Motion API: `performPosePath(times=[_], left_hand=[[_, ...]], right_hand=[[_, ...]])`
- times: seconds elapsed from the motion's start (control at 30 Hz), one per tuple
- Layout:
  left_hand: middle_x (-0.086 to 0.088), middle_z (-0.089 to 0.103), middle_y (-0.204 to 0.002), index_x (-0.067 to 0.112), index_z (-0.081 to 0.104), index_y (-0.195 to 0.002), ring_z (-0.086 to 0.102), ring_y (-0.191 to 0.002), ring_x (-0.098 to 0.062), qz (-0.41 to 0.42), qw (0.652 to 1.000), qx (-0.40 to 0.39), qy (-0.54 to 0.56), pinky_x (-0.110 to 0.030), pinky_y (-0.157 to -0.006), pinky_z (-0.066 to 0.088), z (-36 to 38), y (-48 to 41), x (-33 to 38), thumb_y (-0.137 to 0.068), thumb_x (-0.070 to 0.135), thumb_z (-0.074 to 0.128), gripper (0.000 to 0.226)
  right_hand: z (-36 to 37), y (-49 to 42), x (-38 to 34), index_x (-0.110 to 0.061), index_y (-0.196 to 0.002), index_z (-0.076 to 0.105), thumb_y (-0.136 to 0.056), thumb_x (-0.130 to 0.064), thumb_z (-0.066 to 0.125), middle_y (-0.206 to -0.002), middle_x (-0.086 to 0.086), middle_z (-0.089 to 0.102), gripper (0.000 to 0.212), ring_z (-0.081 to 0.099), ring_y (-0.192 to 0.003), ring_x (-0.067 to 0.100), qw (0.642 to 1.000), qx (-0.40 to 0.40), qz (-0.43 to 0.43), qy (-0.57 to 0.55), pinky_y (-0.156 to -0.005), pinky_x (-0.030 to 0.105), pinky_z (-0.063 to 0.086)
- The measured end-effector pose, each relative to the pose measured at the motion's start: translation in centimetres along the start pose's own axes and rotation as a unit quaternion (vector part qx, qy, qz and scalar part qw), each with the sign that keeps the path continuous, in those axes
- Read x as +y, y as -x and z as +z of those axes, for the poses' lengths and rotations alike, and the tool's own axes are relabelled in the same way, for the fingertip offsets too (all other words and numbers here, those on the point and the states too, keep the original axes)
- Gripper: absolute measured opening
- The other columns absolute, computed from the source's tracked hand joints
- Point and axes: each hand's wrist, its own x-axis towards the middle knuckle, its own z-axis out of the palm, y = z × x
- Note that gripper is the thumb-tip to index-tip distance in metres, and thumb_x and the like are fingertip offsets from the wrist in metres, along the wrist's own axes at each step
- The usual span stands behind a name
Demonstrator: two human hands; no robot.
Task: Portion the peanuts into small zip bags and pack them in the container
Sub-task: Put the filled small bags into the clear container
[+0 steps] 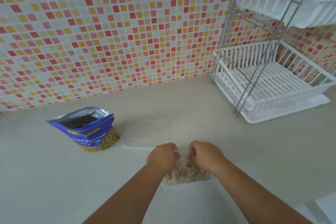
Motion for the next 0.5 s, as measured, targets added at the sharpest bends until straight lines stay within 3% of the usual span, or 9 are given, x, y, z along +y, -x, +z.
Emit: performPosePath(times=[0.13, 0.27, 0.4, 0.5], left_hand=[[-0.004, 0.064, -0.115, 0.025, 0.061, -0.111, 0.06, -0.104, -0.022, -0.019, 0.999, -0.022, -0.022, -0.029, -0.086, 0.05, -1.4, 0.8, -3.1, -0.085, 0.025, 0.047, 0.029], [-0.006, 0.062, -0.113, 0.022, 0.058, -0.113, 0.057, -0.085, -0.016, -0.036, 0.998, -0.023, 0.055, -0.018, -0.062, 0.045, -2.6, 2.1, -6.1, -0.083, 0.012, 0.05, 0.033], [-0.009, 0.059, -0.1, 0.019, 0.049, -0.111, 0.055, -0.077, -0.02, -0.036, 0.995, -0.014, 0.09, -0.023, -0.058, 0.043, -3.0, 3.4, -8.1, -0.083, 0.006, 0.046, 0.031], [-0.01, 0.054, -0.09, 0.016, 0.039, -0.113, 0.056, -0.078, -0.026, 0.001, 0.999, 0.016, 0.032, -0.029, -0.061, 0.039, -2.6, 4.0, -8.7, -0.083, 0.004, 0.045, 0.033]], right_hand=[[1.8, -0.1, -3.0, -0.024, -0.097, 0.059, -0.09, -0.037, 0.051, -0.107, 0.005, 0.067, 0.017, 0.061, -0.102, 0.028, 0.999, -0.017, -0.037, 0.016, -0.076, 0.029, 0.043], [3.7, -0.1, -5.8, -0.022, -0.099, 0.058, -0.09, -0.035, 0.05, -0.108, 0.006, 0.067, 0.018, 0.061, -0.103, 0.028, 0.998, -0.035, -0.052, 0.01, -0.078, 0.03, 0.045], [4.5, -0.1, -7.8, -0.022, -0.096, 0.054, -0.092, -0.031, 0.045, -0.106, 0.005, 0.066, 0.014, 0.061, -0.099, 0.027, 0.997, -0.035, -0.066, 0.011, -0.072, 0.029, 0.04], [4.5, 0.1, -8.7, -0.02, -0.1, 0.053, -0.093, -0.03, 0.043, -0.104, 0.005, 0.065, 0.016, 0.061, -0.098, 0.027, 0.997, -0.012, -0.072, 0.037, -0.071, 0.03, 0.039]])
